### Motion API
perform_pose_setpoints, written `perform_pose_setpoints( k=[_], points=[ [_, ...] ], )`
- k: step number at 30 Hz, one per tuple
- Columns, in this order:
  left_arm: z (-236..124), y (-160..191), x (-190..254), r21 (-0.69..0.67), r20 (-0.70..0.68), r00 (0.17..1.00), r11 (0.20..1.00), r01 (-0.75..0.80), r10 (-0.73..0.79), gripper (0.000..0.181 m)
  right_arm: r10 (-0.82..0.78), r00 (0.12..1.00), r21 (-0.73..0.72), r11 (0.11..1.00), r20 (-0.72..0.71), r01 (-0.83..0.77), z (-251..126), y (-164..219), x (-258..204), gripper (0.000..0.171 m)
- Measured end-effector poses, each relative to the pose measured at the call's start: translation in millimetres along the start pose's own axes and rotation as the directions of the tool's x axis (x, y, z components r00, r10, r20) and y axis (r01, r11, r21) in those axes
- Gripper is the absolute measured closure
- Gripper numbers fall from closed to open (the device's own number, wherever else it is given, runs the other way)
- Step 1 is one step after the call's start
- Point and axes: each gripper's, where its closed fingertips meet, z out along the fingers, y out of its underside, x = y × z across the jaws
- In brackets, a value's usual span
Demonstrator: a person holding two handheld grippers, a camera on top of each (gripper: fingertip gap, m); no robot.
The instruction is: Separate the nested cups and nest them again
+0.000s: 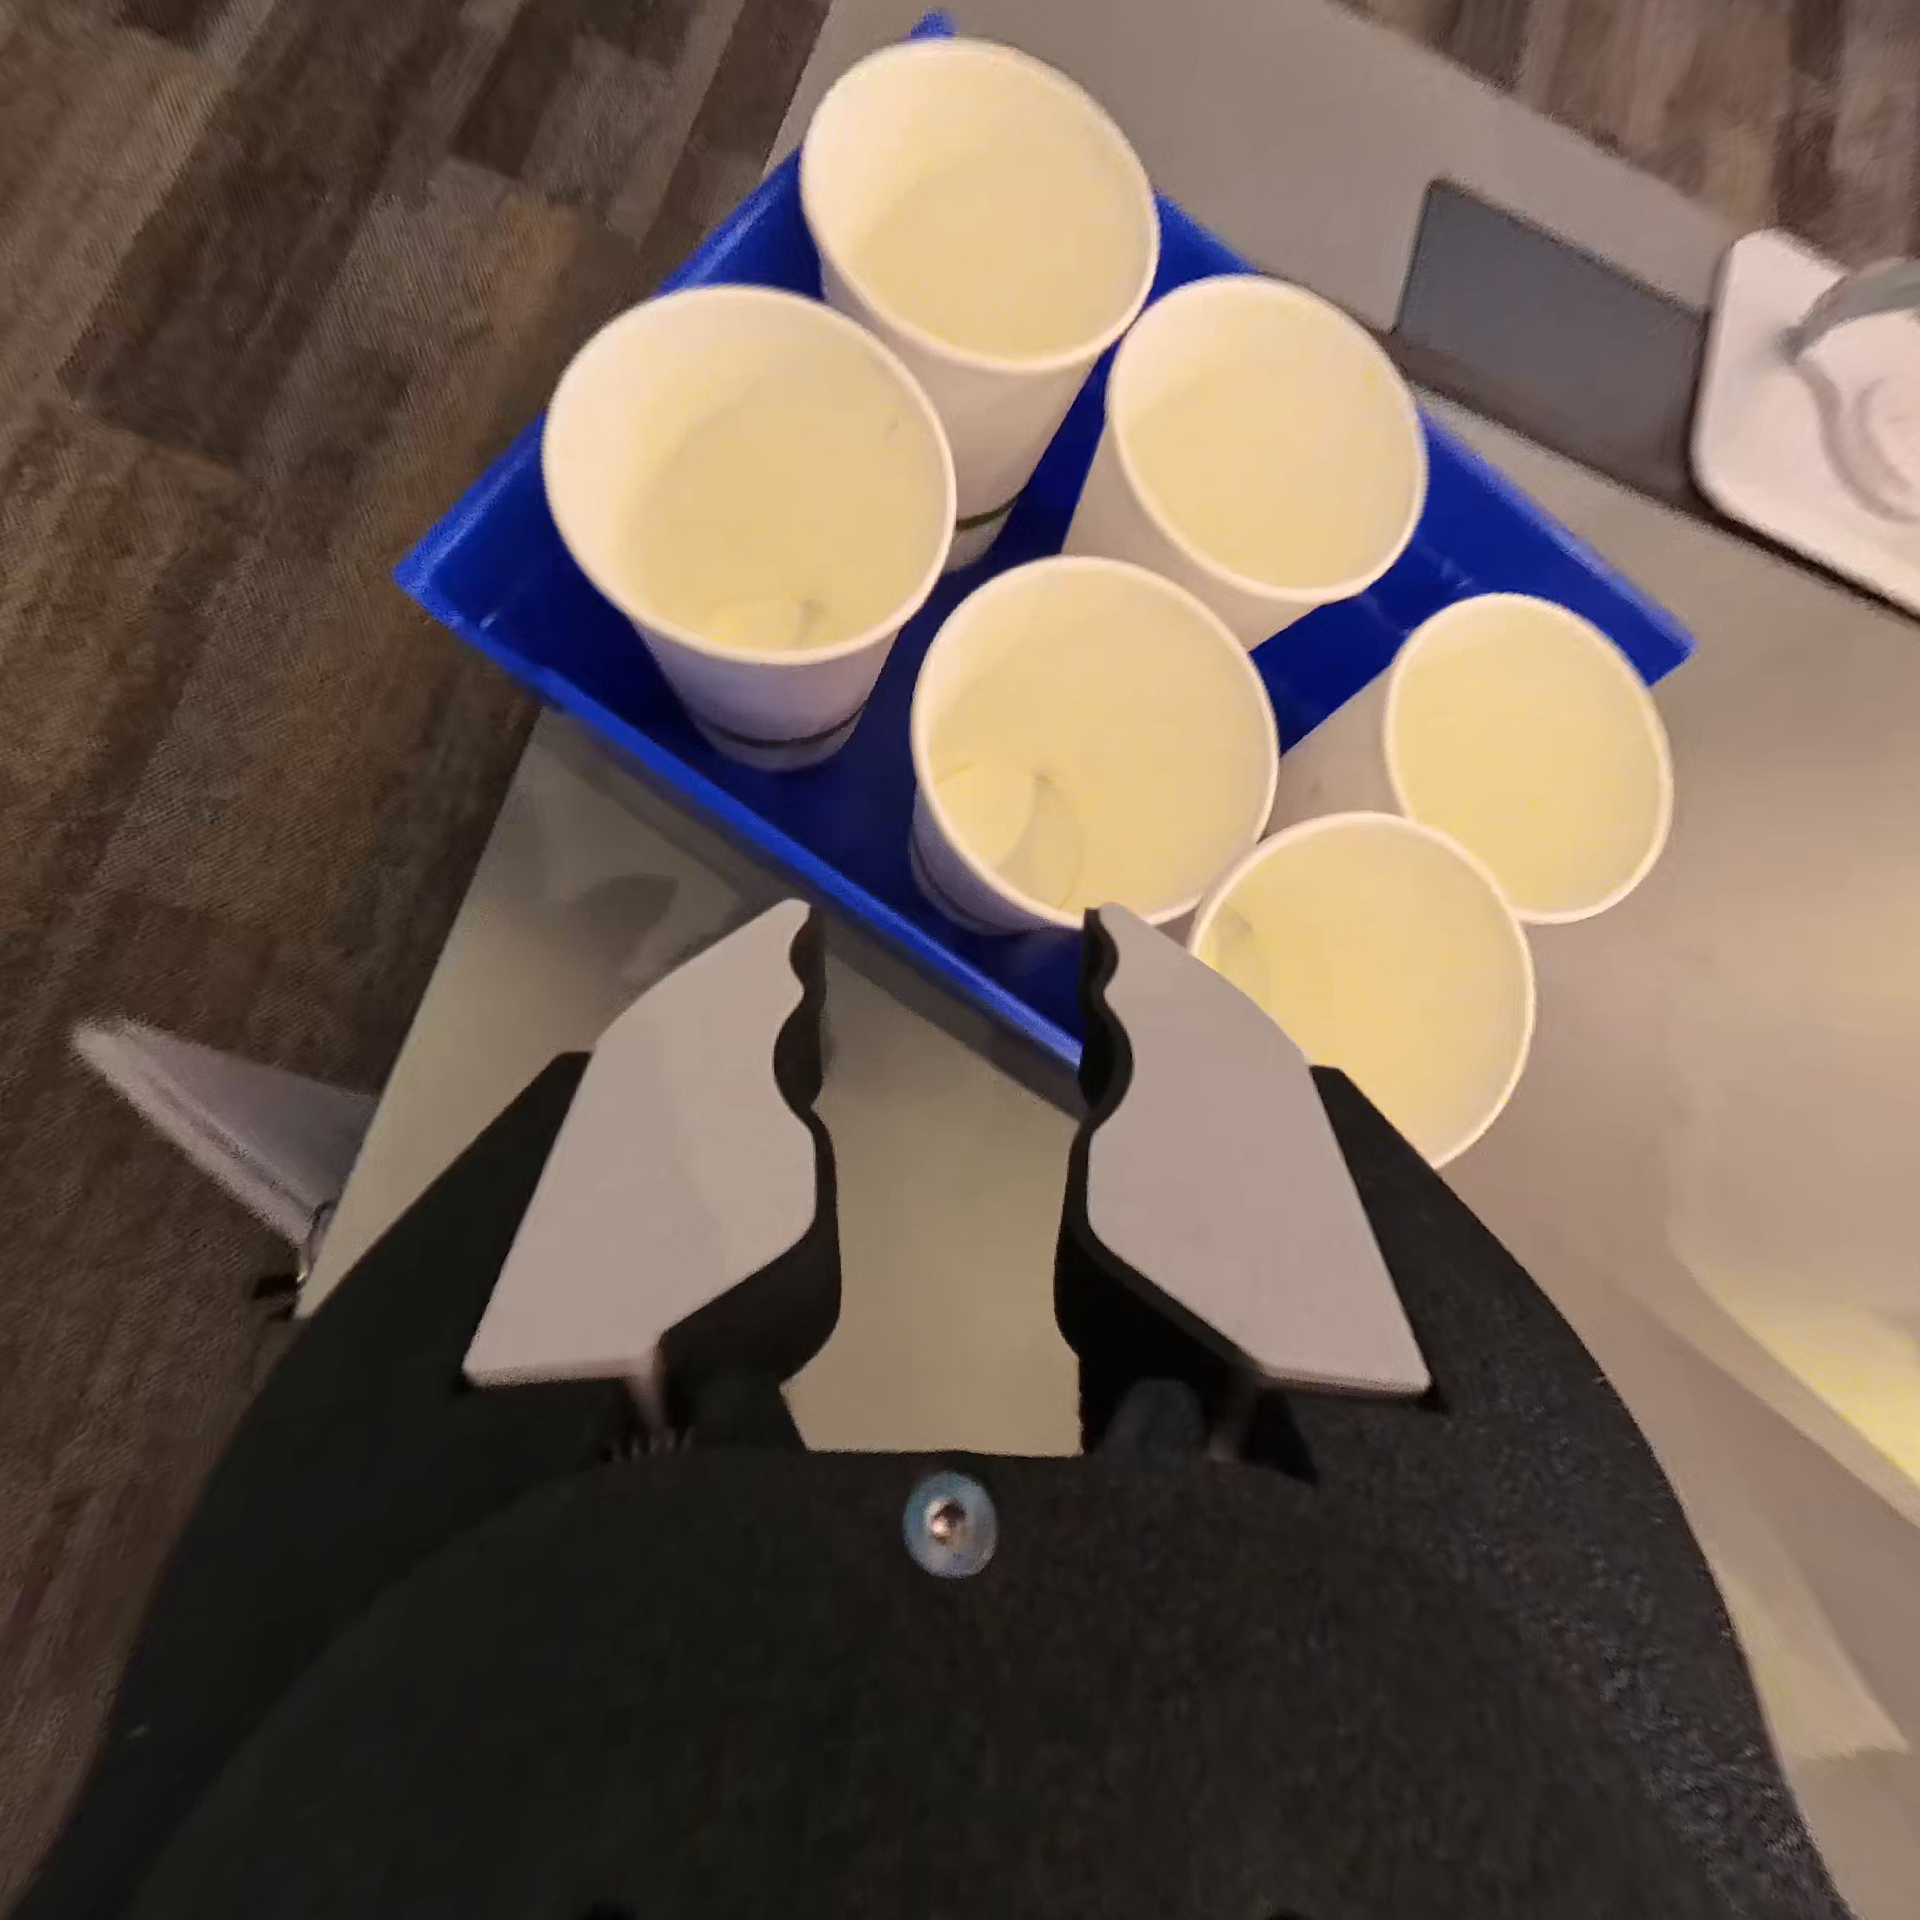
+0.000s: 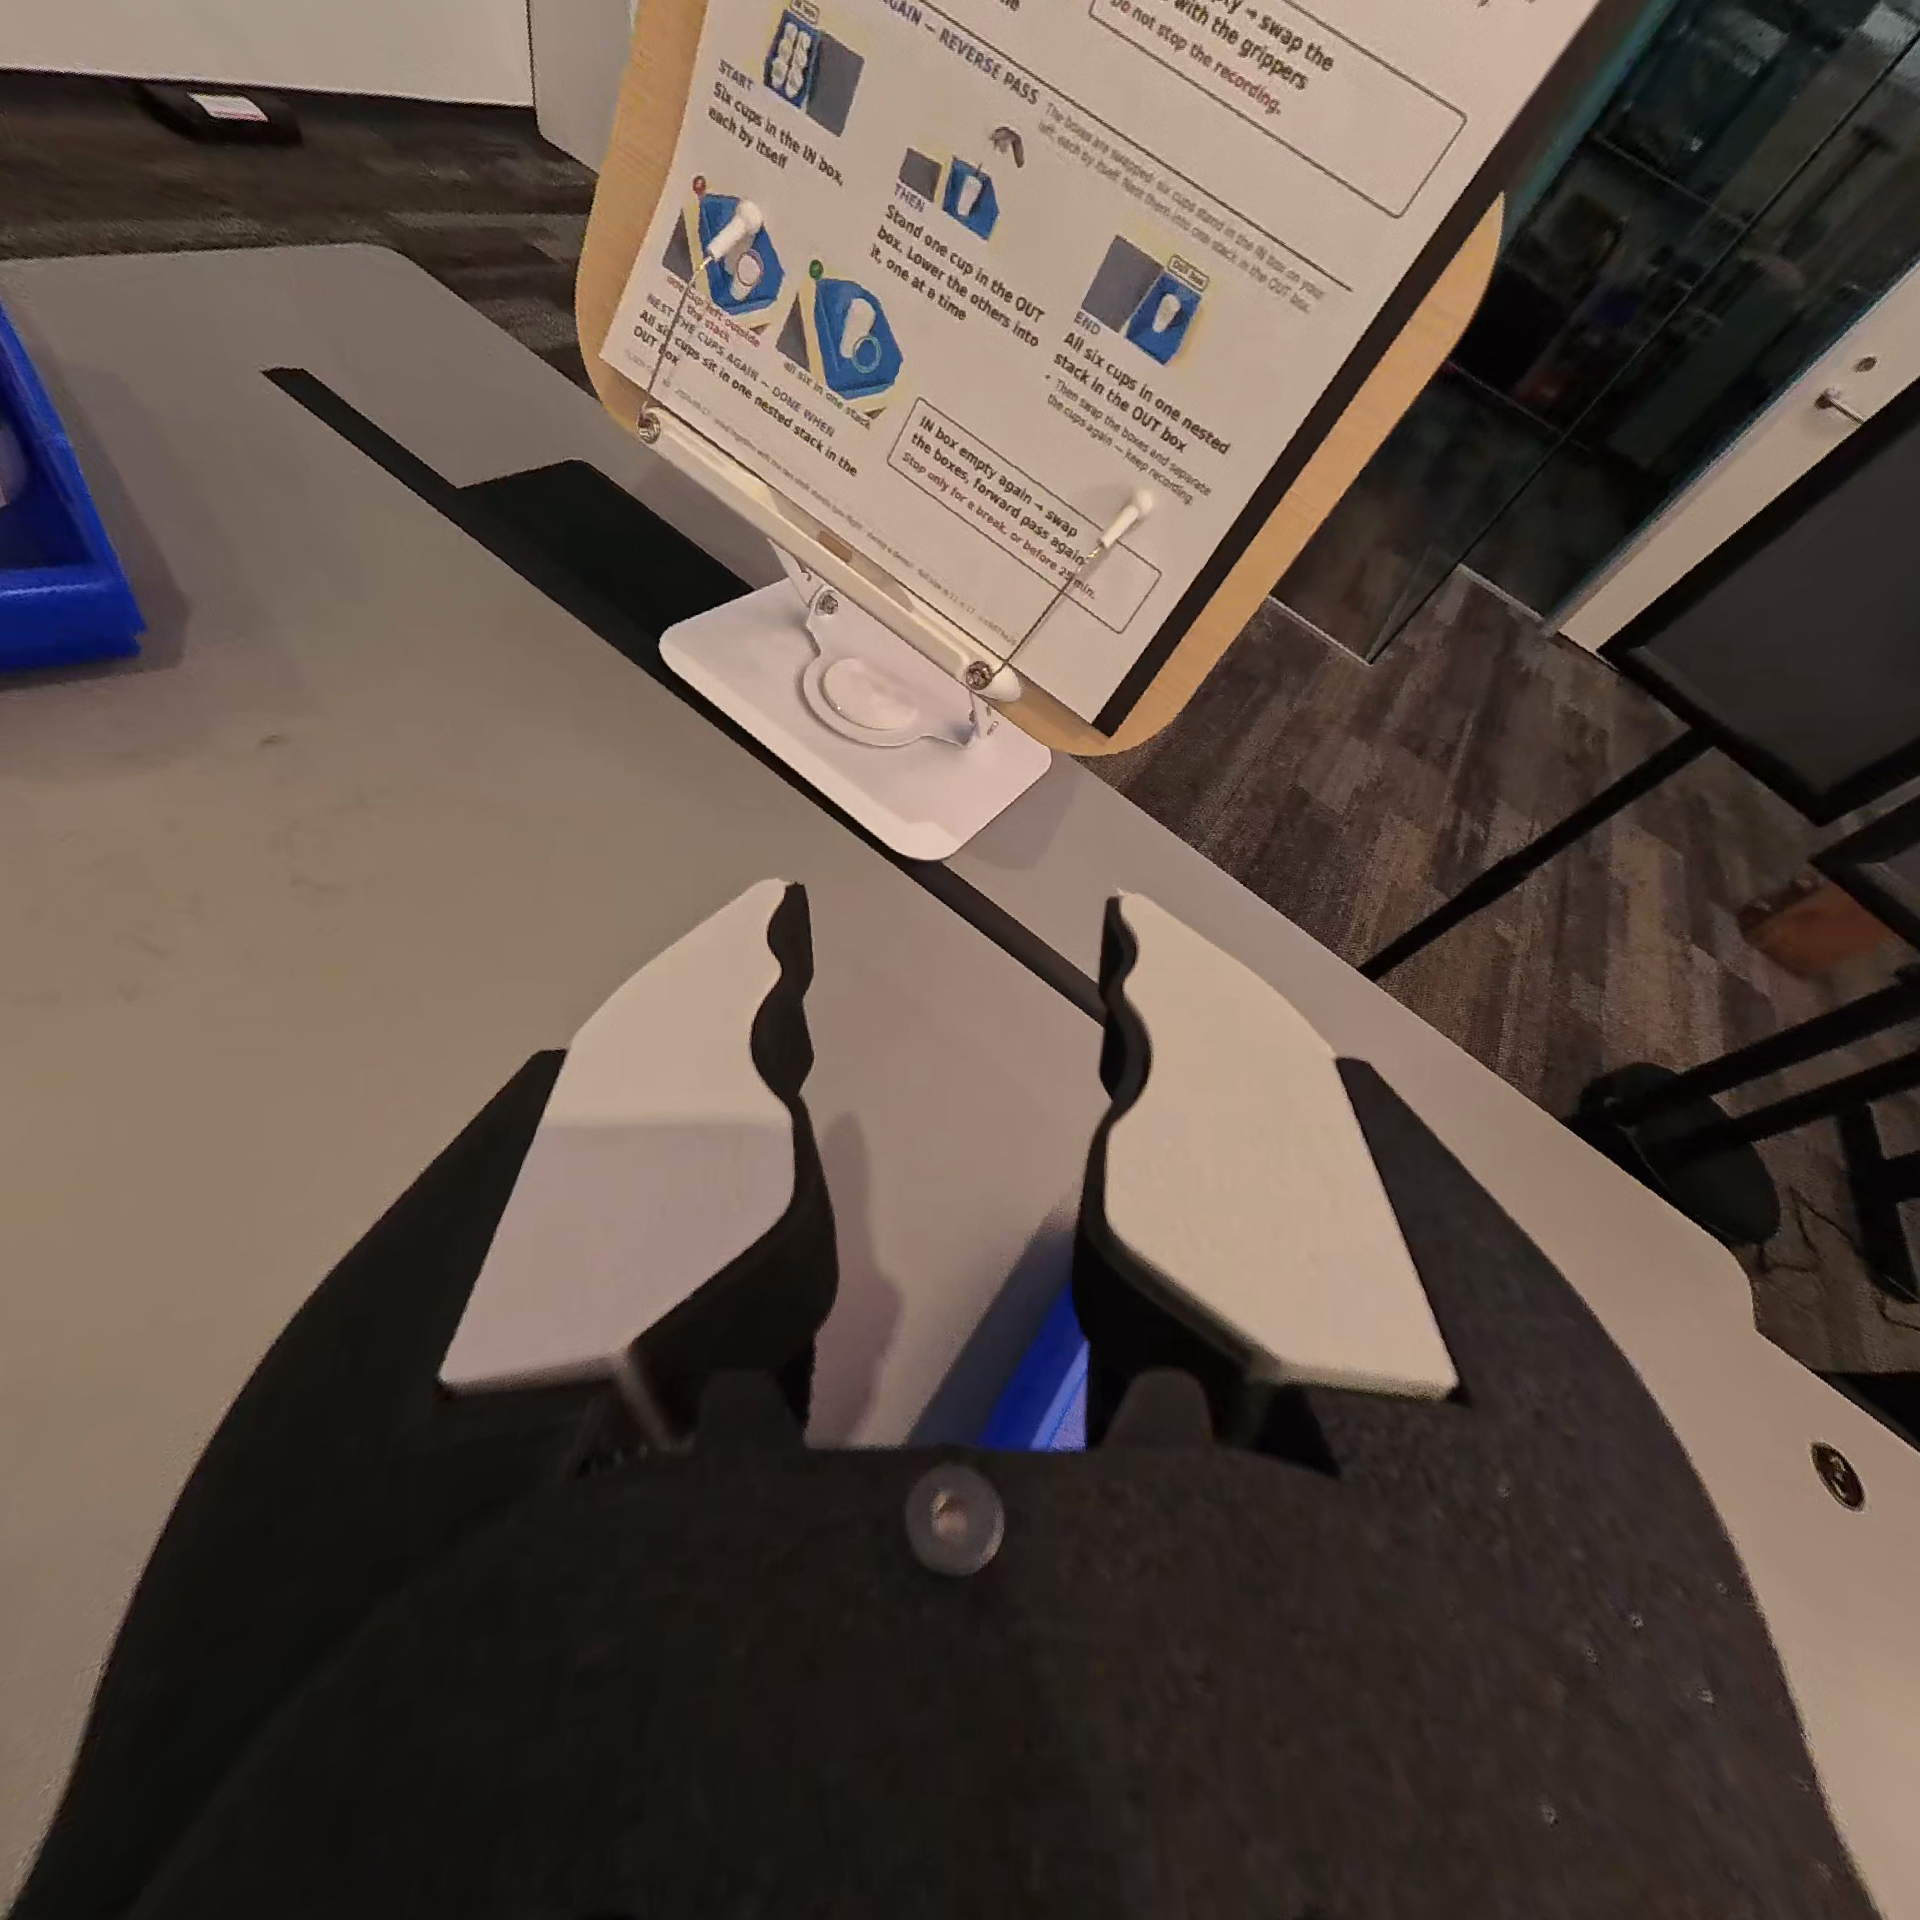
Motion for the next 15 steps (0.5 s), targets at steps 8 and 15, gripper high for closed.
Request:
perform_pose_setpoints(
  k=[8,15],
  points=[
    [7,32,4,-0.119,0.142,0.989,0.991,0.063,-0.046,0.133,0.096,0.988,0.085,0.991,0.118,-0.106,-15,-11,-4,0.120],
    [24,37,24,-0.178,0.155,0.967,0.958,0.227,-0.200,0.135,0.081,0.993,0.057,0.995,0.091,-0.087,-25,-4,12,0.116]
  ],
)
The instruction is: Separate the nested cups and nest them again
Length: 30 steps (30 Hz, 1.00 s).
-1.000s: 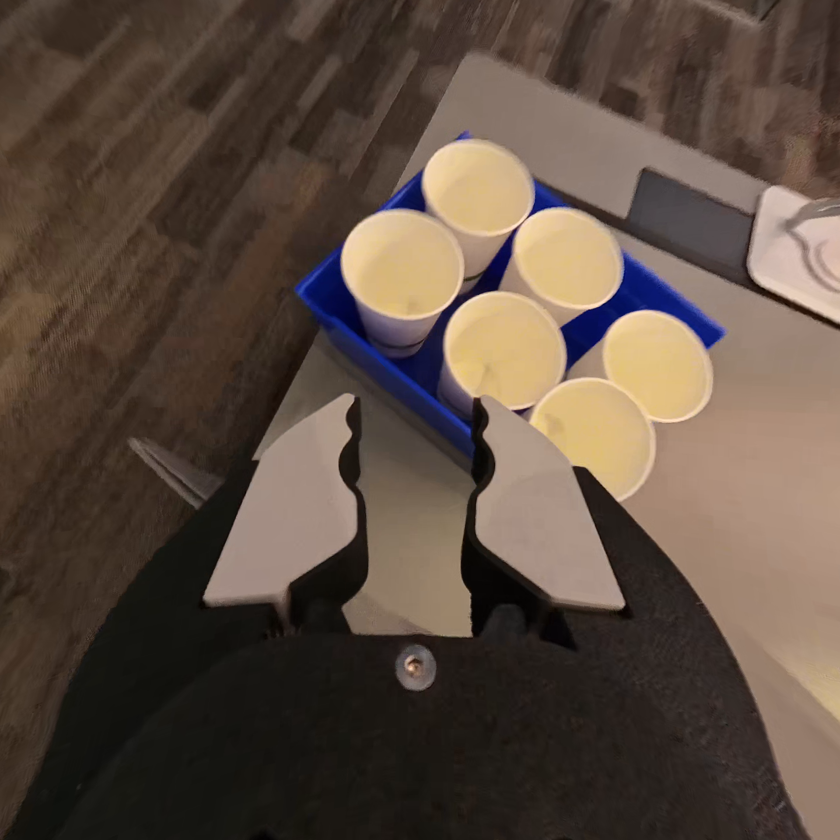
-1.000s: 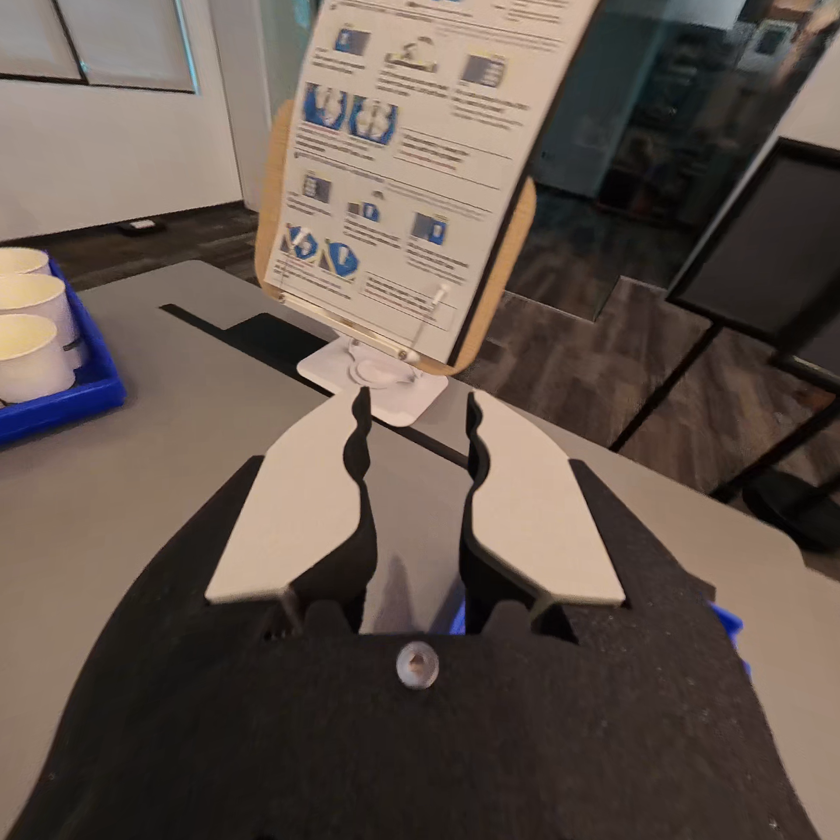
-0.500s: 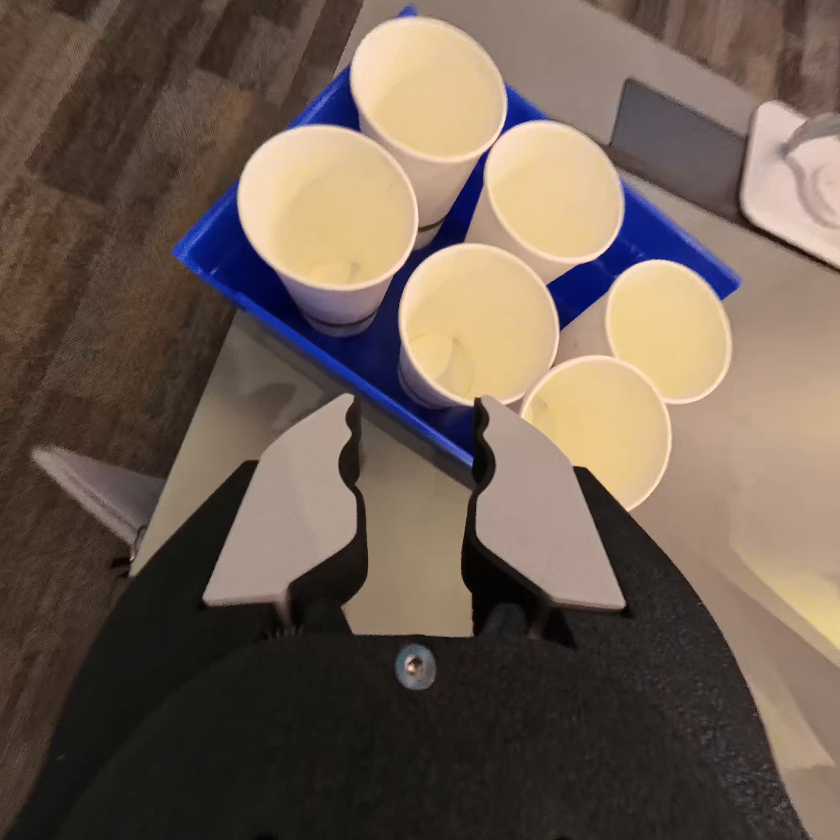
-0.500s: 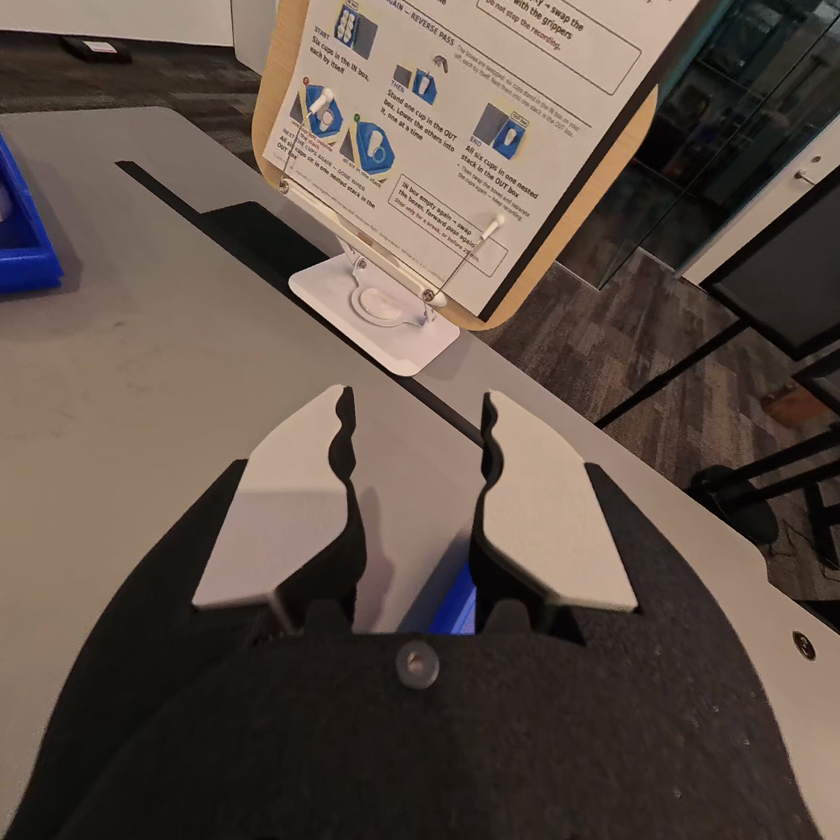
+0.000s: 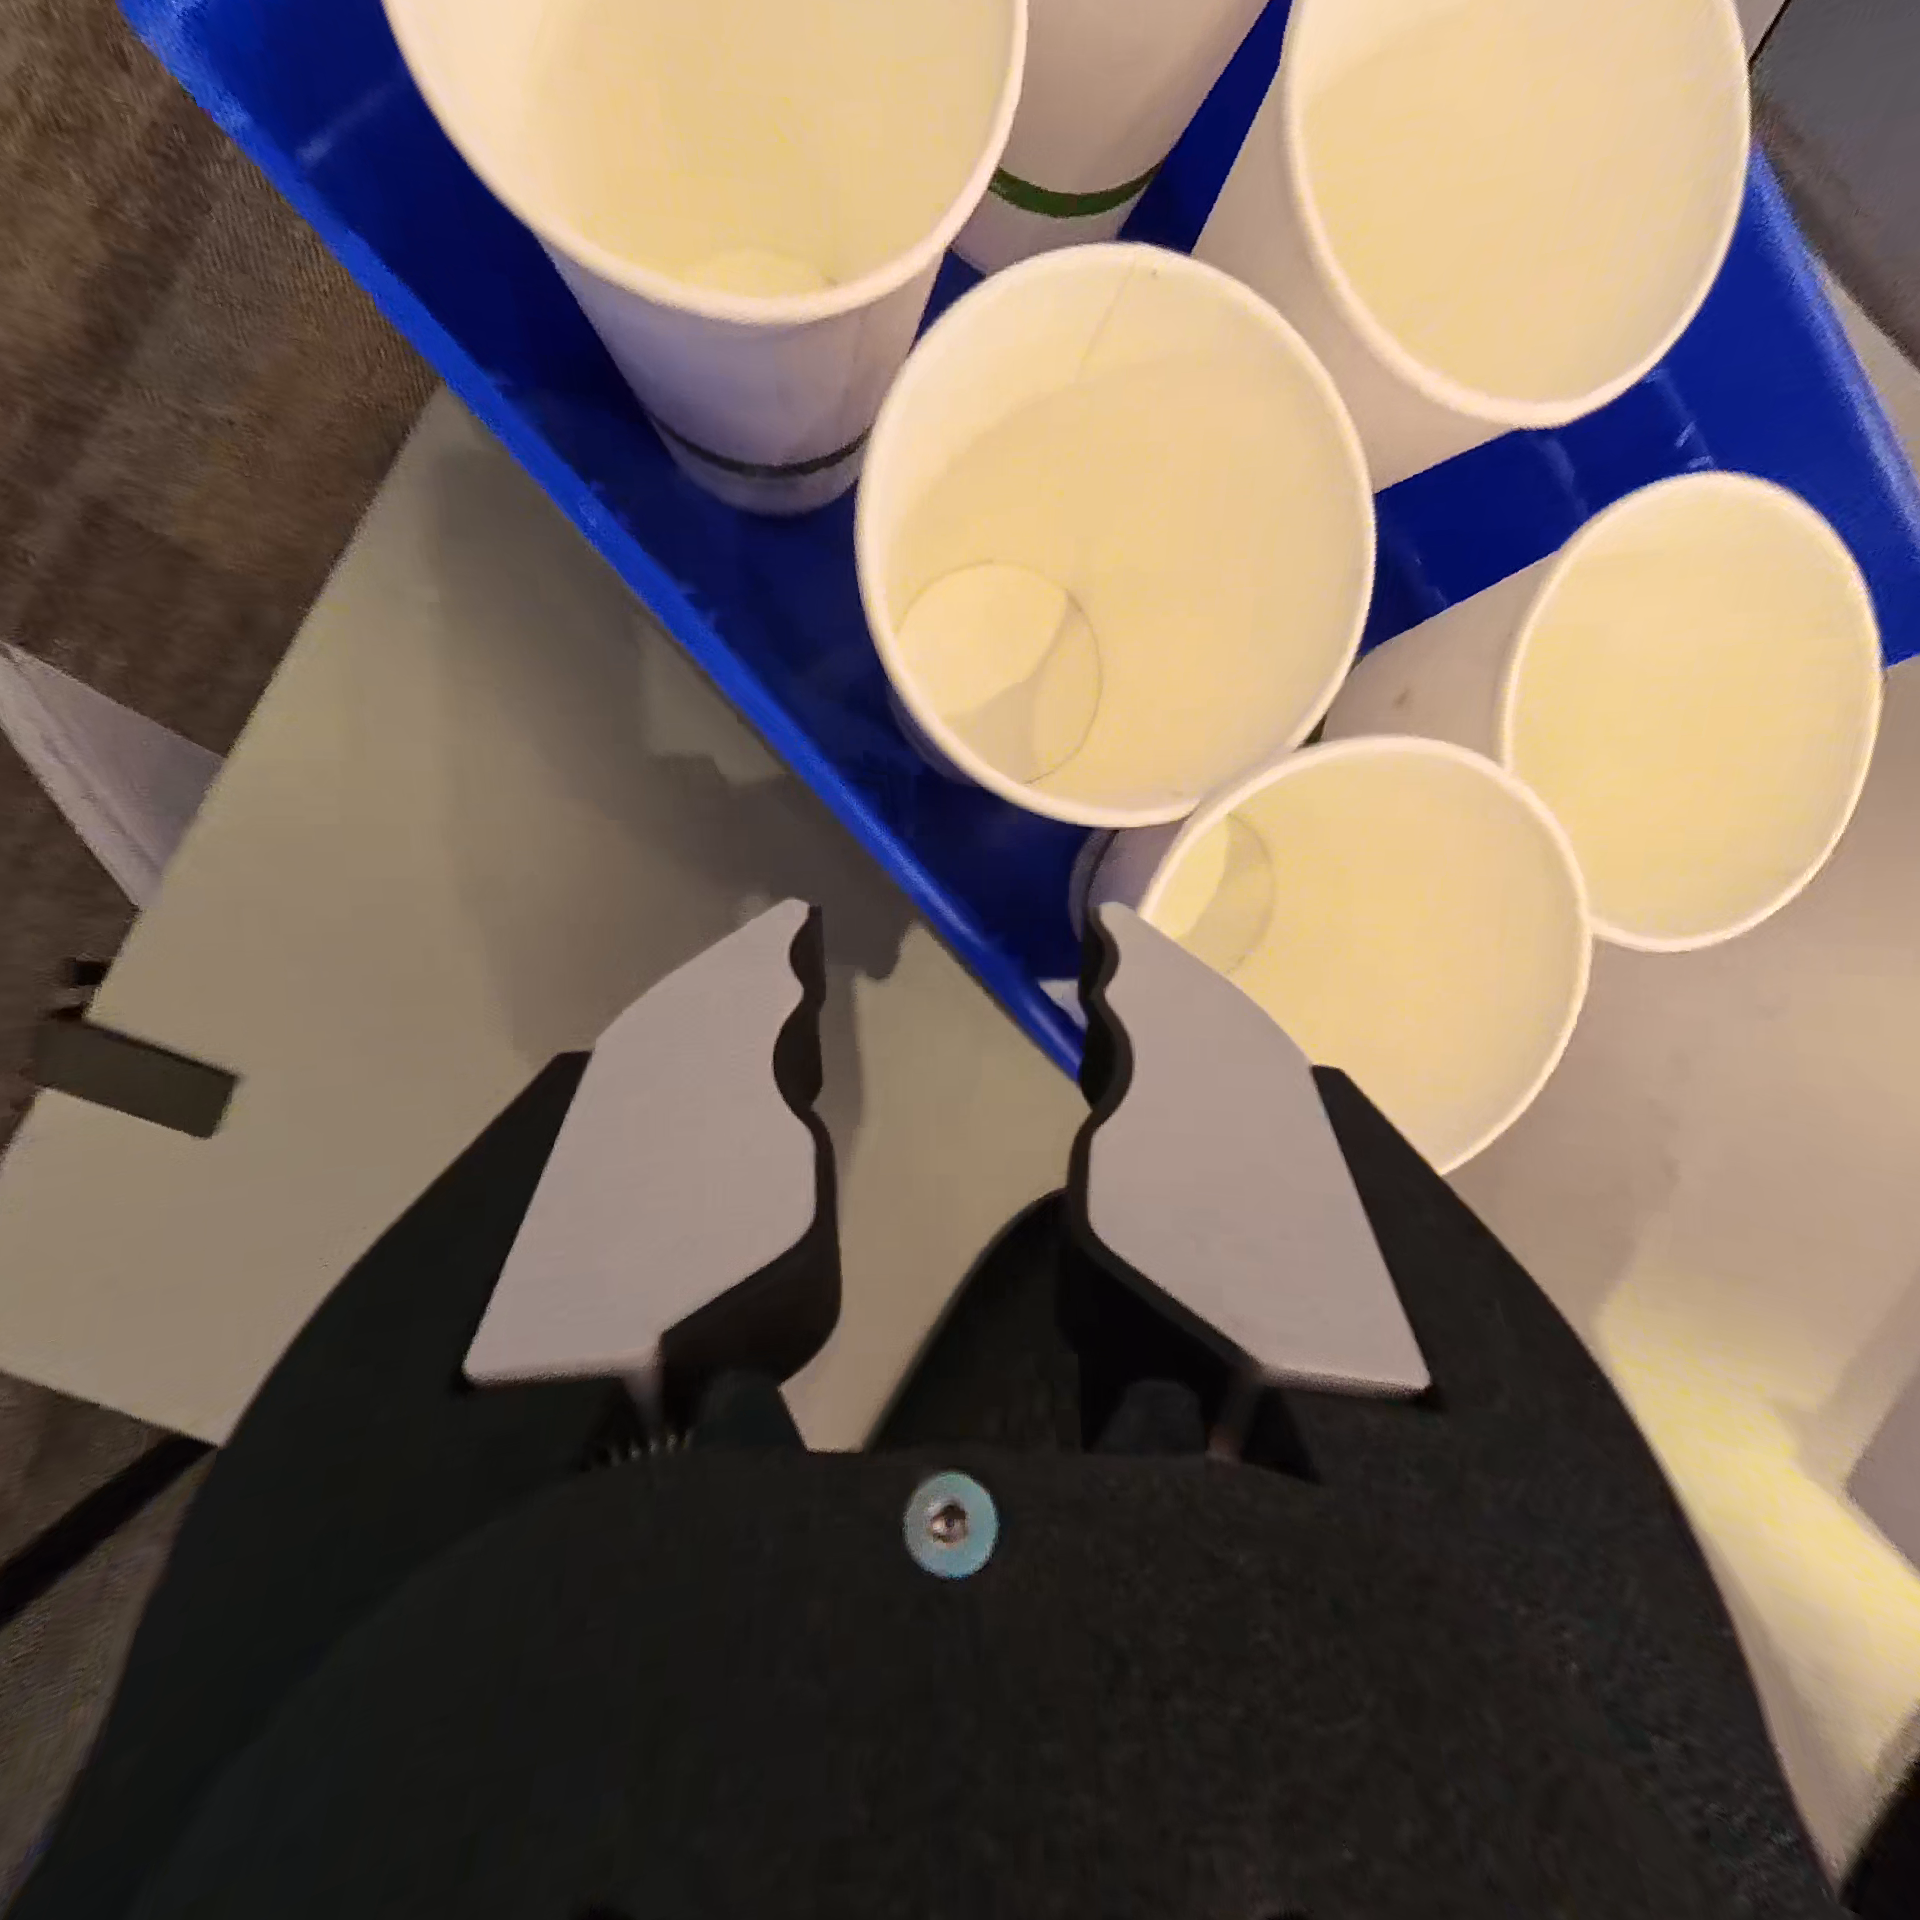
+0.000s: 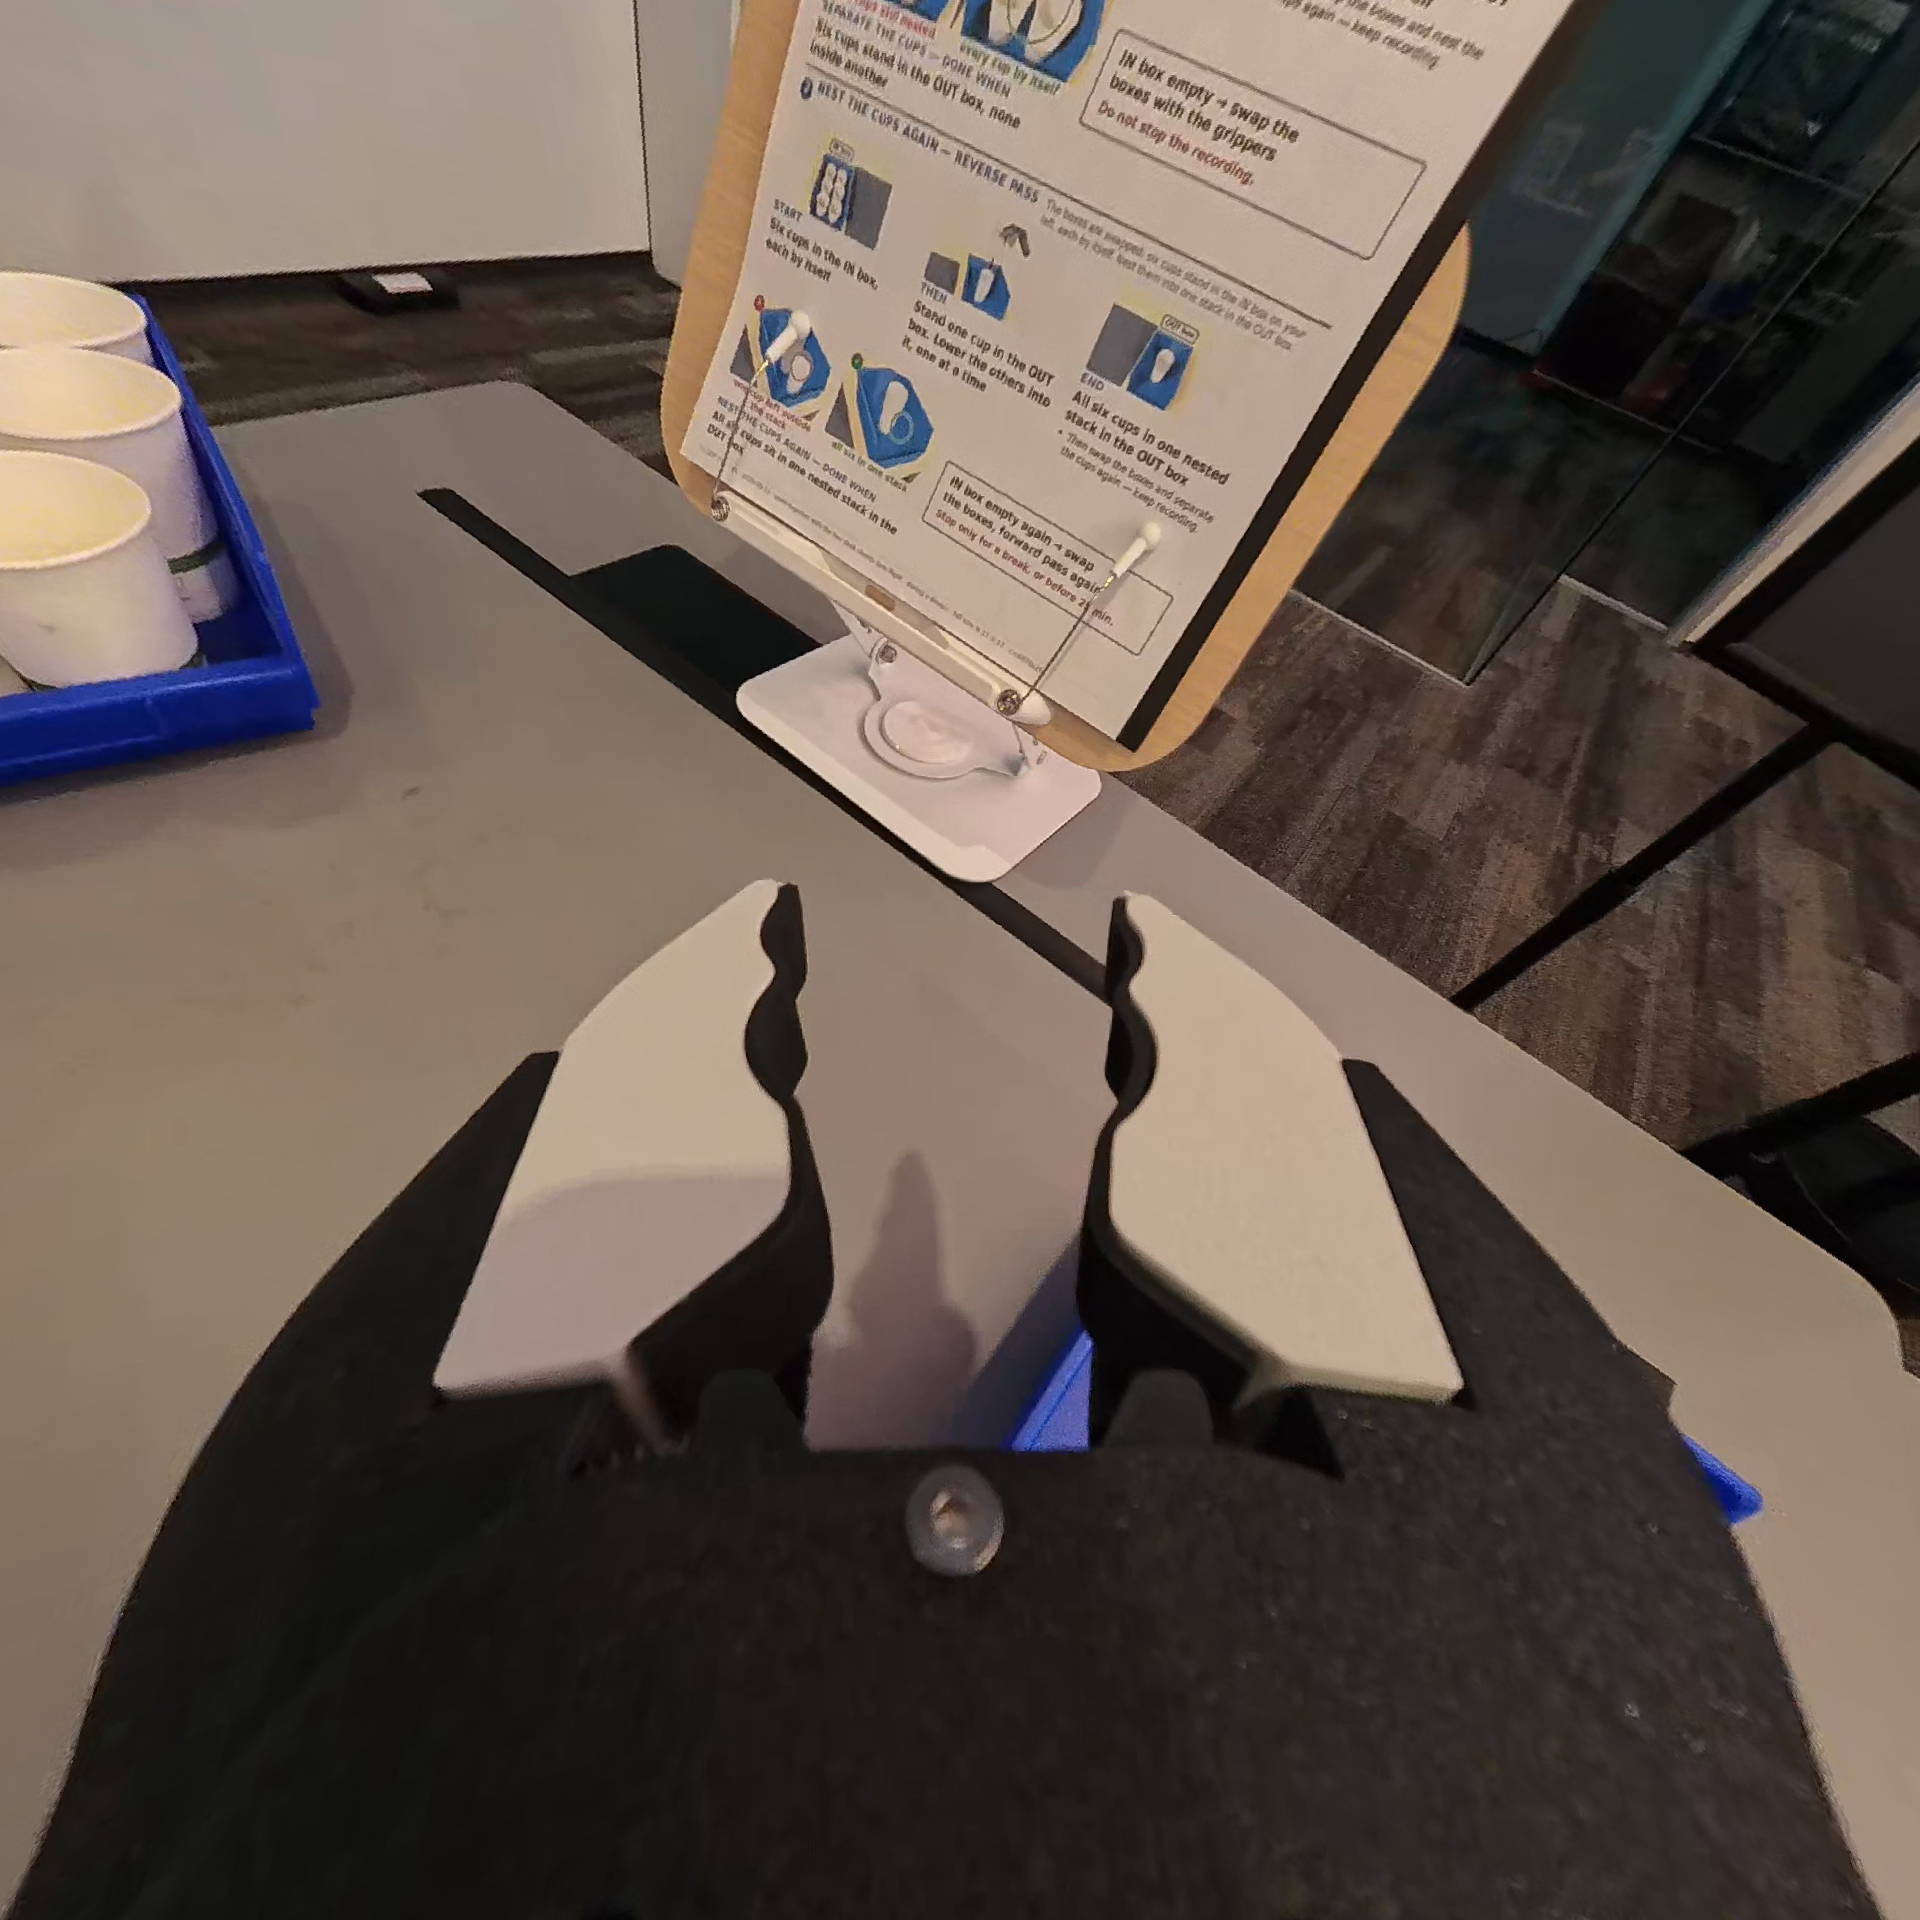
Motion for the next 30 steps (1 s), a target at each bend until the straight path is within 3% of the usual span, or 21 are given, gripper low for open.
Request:
perform_pose_setpoints(
  k=[8,19,22,26,30],
  points=[
    [15,5,-7,-0.074,0.057,0.996,0.995,0.068,-0.064,0.140,0.090,0.995,0.093,0.991,0.031,-0.093,-22,-8,16,0.118],
    [30,7,-16,-0.143,-0.015,0.987,0.977,0.158,-0.162,0.152,0.114,0.993,0.073,0.991,0.043,-0.117,-21,-1,23,0.118],
    [31,5,-9,-0.186,-0.044,0.990,0.975,0.120,-0.131,0.168,0.110,0.993,0.063,0.992,0.045,-0.113,-19,1,23,0.118],
    [31,5,-10,-0.263,0.009,1.000,0.965,-0.009,0.012,0.167,0.104,0.994,0.032,0.994,0.046,-0.106,-14,7,22,0.118],
    [35,0,-3,-0.297,-0.027,0.989,0.944,-0.145,0.143,0.166,0.100,0.994,0.008,0.995,0.038,-0.100,-11,12,24,0.118]
  ],
)
